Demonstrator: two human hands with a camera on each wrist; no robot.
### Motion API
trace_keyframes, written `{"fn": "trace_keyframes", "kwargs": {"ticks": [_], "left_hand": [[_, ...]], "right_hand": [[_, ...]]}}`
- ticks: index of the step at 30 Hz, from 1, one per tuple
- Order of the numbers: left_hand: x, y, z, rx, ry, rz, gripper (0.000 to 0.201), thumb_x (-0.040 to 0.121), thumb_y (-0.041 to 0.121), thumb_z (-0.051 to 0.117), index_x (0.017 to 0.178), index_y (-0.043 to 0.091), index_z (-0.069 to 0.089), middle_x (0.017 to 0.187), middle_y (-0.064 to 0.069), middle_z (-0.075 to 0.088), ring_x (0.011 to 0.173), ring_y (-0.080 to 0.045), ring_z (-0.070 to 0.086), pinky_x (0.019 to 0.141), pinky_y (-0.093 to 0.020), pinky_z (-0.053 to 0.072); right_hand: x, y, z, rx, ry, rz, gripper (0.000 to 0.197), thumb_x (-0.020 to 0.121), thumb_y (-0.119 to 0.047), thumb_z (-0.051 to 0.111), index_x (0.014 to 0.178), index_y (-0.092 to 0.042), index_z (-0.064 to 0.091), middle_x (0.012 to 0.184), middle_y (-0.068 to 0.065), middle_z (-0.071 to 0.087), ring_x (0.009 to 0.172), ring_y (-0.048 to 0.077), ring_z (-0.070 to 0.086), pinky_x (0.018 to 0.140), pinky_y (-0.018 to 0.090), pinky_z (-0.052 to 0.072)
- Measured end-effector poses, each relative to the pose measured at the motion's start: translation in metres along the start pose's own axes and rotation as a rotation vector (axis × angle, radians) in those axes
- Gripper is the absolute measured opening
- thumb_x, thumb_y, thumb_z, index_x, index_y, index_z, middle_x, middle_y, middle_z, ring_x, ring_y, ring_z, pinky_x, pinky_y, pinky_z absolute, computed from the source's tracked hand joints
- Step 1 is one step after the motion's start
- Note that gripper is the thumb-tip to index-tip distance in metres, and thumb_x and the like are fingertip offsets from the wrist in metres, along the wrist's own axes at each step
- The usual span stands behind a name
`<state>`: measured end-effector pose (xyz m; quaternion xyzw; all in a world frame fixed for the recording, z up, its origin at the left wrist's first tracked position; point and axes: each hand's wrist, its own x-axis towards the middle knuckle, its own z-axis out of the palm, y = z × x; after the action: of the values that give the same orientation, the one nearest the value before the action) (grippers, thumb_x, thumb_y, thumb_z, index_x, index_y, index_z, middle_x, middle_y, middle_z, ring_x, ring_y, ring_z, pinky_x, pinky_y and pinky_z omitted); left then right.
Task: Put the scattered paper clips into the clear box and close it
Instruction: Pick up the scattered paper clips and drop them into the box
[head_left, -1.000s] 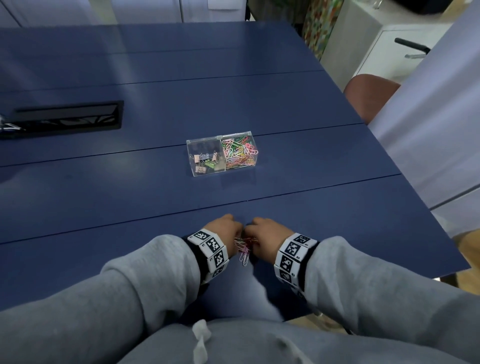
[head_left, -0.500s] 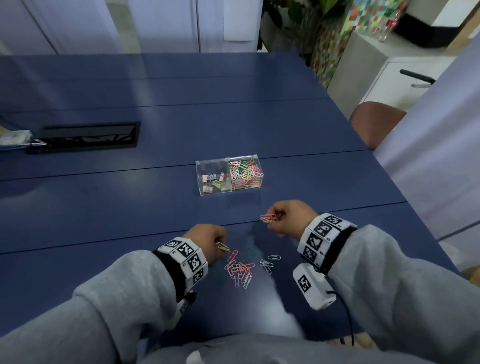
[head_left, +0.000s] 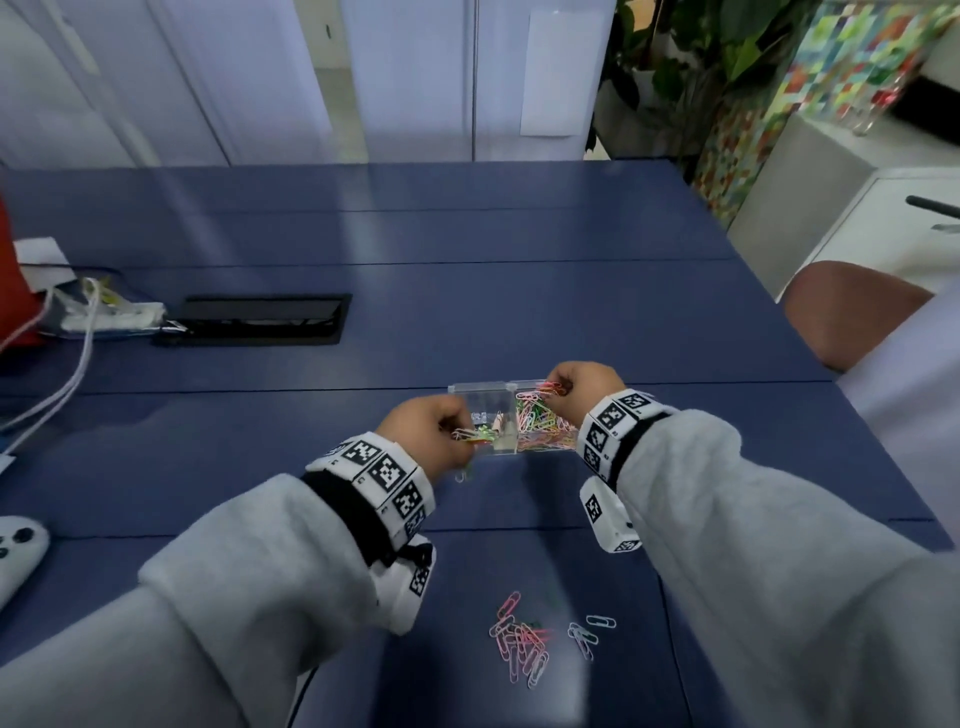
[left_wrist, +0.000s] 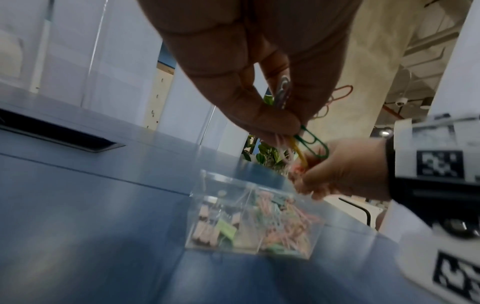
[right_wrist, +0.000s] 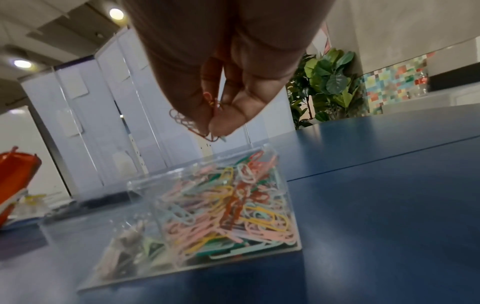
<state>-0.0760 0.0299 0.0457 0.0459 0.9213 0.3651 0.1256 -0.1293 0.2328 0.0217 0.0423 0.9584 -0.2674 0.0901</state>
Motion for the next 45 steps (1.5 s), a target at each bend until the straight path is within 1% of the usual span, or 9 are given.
{"fn": "trace_keyframes", "kwargs": {"ticks": [5, 12, 18, 22, 26, 31, 36, 42, 45], "left_hand": [[0.047, 0.025, 0.004, -0.103, 0.035, 0.015, 0.028, 0.073, 0.013, 0.074, 0.060, 0.020, 0.051, 0.059, 0.003, 0.055, 0.055, -0.012, 0.048, 0.059, -0.023, 0.041], [0.101, 0.044, 0.039, 0.047, -0.046, 0.014, 0.023, 0.075, 0.010, 0.068, 0.063, 0.023, 0.052, 0.068, 0.005, 0.058, 0.067, -0.015, 0.056, 0.063, -0.025, 0.046], [0.111, 0.040, 0.054, 0.194, -0.137, 0.062, 0.025, 0.079, 0.014, 0.068, 0.104, 0.020, 0.066, 0.105, 0.002, 0.064, 0.101, -0.017, 0.062, 0.087, -0.026, 0.048], [0.099, 0.035, 0.049, 0.239, -0.132, 0.117, 0.033, 0.080, 0.021, 0.070, 0.112, 0.024, 0.064, 0.120, 0.003, 0.061, 0.108, -0.016, 0.059, 0.093, -0.028, 0.047], [0.072, 0.024, 0.038, 0.252, -0.113, 0.158, 0.029, 0.078, 0.021, 0.069, 0.107, 0.025, 0.065, 0.104, 0.004, 0.061, 0.098, -0.017, 0.061, 0.091, -0.028, 0.048], [0.017, 0.001, 0.039, 0.510, -0.491, 0.171, 0.041, 0.078, 0.027, 0.069, 0.118, 0.026, 0.058, 0.108, 0.005, 0.058, 0.099, -0.016, 0.059, 0.090, -0.026, 0.046], [-0.036, -0.029, 0.064, 0.607, -0.638, 0.163, 0.056, 0.077, 0.030, 0.070, 0.129, 0.028, 0.048, 0.126, 0.001, 0.050, 0.113, -0.019, 0.055, 0.094, -0.029, 0.045], [-0.069, -0.040, 0.091, 0.586, -0.631, 0.187, 0.086, 0.076, 0.026, 0.071, 0.145, 0.029, 0.021, 0.138, 0.000, 0.033, 0.126, -0.022, 0.045, 0.096, -0.032, 0.045], [-0.072, -0.039, 0.098, 0.598, -0.615, 0.214, 0.087, 0.072, 0.025, 0.074, 0.143, 0.026, 0.024, 0.134, -0.003, 0.035, 0.125, -0.024, 0.042, 0.099, -0.035, 0.045]], "right_hand": [[0.008, 0.012, 0.005, -0.083, -0.055, -0.029, 0.023, 0.082, -0.014, 0.062, 0.105, -0.018, 0.065, 0.111, 0.004, 0.064, 0.102, 0.021, 0.060, 0.084, 0.026, 0.044], [-0.007, 0.035, 0.000, 0.097, 0.044, -0.065, 0.026, 0.082, -0.008, 0.059, 0.105, -0.017, 0.068, 0.109, 0.004, 0.063, 0.100, 0.018, 0.060, 0.090, 0.025, 0.044], [-0.031, 0.064, -0.005, 0.160, 0.050, -0.043, 0.021, 0.082, -0.008, 0.062, 0.102, -0.014, 0.067, 0.095, -0.007, 0.055, 0.087, 0.006, 0.053, 0.082, 0.009, 0.036], [-0.053, 0.079, -0.006, 0.185, 0.055, 0.003, 0.018, 0.083, -0.009, 0.062, 0.099, -0.015, 0.068, 0.095, -0.007, 0.056, 0.088, 0.008, 0.056, 0.086, 0.018, 0.043], [-0.075, 0.084, -0.009, 0.132, 0.032, 0.018, 0.019, 0.084, -0.011, 0.061, 0.102, -0.015, 0.067, 0.101, -0.001, 0.059, 0.094, 0.015, 0.061, 0.090, 0.021, 0.045], [-0.112, 0.087, 0.005, -0.148, -0.235, 0.008, 0.030, 0.085, -0.020, 0.060, 0.115, -0.018, 0.060, 0.115, 0.004, 0.057, 0.101, 0.020, 0.060, 0.093, 0.028, 0.045], [-0.157, 0.090, 0.037, -0.254, -0.453, 0.014, 0.049, 0.084, -0.023, 0.058, 0.131, -0.021, 0.045, 0.127, 0.006, 0.047, 0.109, 0.023, 0.056, 0.094, 0.026, 0.041], [-0.188, 0.081, 0.068, -0.134, -0.410, 0.010, 0.054, 0.082, -0.024, 0.059, 0.133, -0.020, 0.041, 0.131, 0.003, 0.040, 0.115, 0.020, 0.050, 0.099, 0.025, 0.039], [-0.189, 0.065, 0.077, -0.123, -0.399, -0.035, 0.060, 0.080, -0.029, 0.064, 0.134, -0.018, 0.040, 0.131, 0.004, 0.040, 0.119, 0.021, 0.047, 0.101, 0.026, 0.037]]}}
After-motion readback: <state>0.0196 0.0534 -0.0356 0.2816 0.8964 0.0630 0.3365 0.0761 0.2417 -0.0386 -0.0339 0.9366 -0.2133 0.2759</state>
